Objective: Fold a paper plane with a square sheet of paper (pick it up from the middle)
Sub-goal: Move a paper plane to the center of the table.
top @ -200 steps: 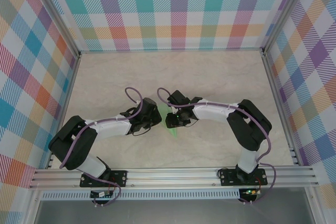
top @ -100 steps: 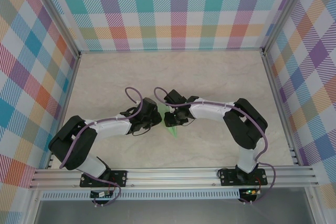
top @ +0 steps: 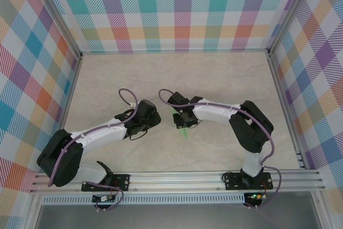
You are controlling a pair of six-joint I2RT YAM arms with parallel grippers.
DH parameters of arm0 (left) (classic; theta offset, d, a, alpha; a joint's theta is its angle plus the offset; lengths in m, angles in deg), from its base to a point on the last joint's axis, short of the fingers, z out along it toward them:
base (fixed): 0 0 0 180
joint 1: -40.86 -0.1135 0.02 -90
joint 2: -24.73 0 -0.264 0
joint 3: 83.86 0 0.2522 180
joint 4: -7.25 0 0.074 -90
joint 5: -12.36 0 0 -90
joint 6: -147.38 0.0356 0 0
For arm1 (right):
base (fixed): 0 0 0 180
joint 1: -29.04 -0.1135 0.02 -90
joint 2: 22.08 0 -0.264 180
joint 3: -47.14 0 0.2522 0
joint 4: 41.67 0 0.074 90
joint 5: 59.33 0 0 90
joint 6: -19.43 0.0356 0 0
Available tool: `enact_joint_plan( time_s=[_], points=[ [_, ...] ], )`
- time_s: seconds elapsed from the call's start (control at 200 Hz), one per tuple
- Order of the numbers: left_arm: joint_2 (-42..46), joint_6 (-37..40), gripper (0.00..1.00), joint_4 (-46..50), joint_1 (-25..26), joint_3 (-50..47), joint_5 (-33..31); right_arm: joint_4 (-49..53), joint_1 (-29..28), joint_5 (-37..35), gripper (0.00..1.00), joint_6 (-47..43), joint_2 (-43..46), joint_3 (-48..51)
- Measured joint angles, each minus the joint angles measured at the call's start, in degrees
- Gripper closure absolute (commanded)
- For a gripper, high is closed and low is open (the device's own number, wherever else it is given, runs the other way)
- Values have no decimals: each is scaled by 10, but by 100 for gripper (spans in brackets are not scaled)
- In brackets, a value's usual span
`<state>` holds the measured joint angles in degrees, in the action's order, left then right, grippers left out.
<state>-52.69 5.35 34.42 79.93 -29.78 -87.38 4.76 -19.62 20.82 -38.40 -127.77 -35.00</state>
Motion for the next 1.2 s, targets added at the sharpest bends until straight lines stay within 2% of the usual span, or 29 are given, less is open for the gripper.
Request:
enact_joint_plan(
  time_s=[0.275,0.455,0.79,1.015,1.2],
  points=[
    [3,-10,19,47,0,0,-25,15,0,-6,82,14,-7,-19],
    [6,-11,11,71,0,0,-40,16,0,-4,80,16,-26,-24],
    [7,-11,0,104,0,16,-61,22,0,-2,85,17,-41,-29],
    [7,-11,0,125,0,27,-74,50,0,-12,88,10,-50,-63],
    [7,-13,0,153,0,28,-83,61,15,-22,88,-1,-52,-131]
  ],
)
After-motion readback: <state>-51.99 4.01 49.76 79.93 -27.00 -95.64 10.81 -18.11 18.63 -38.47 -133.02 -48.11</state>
